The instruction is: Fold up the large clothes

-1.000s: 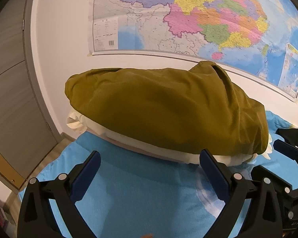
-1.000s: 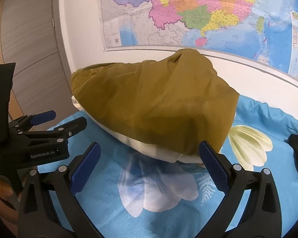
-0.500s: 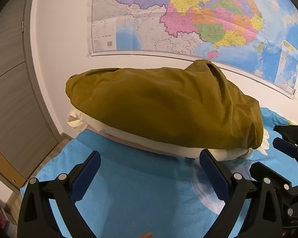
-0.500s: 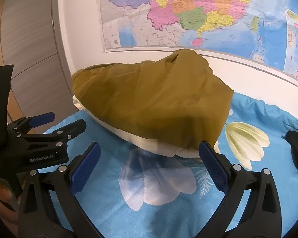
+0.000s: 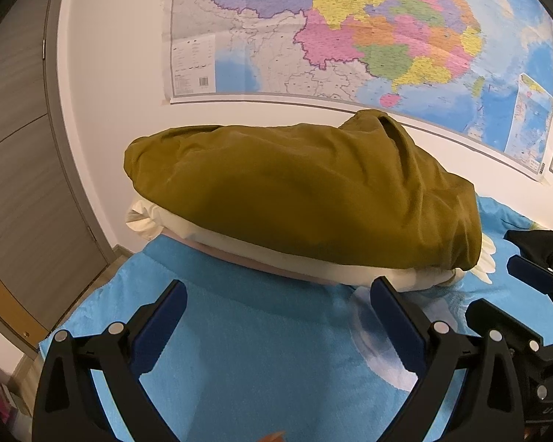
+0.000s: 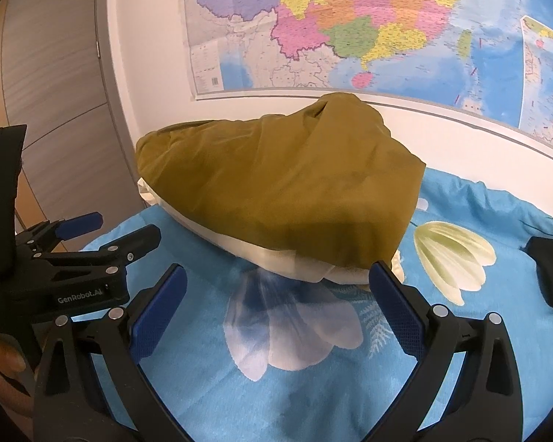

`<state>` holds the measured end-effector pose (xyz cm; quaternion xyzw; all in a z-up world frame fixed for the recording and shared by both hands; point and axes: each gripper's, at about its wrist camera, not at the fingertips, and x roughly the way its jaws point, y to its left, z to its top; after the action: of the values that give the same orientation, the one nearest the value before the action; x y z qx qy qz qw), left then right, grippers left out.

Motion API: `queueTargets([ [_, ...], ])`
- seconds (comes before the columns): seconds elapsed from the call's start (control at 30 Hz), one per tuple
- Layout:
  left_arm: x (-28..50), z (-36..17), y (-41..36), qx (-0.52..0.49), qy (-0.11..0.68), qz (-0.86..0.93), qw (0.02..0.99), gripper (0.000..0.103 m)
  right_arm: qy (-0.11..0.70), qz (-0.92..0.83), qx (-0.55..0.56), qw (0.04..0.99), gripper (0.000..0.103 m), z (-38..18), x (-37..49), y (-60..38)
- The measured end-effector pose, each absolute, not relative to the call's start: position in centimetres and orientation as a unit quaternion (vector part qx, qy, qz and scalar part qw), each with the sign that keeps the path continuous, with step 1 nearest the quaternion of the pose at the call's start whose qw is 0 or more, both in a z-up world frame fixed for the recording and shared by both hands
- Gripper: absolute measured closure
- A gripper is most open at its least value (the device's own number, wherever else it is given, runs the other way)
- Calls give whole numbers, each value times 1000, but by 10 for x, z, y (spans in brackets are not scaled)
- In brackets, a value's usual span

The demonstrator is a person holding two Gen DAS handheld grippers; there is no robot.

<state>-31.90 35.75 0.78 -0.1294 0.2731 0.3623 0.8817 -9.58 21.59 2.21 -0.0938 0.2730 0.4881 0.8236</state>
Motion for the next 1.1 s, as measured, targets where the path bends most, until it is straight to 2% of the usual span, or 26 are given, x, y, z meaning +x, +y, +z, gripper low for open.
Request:
queueTargets([
  [1.1,-320,5,345,-127,274,363,882,7,274,487,-86,825,5,22,-104,207],
])
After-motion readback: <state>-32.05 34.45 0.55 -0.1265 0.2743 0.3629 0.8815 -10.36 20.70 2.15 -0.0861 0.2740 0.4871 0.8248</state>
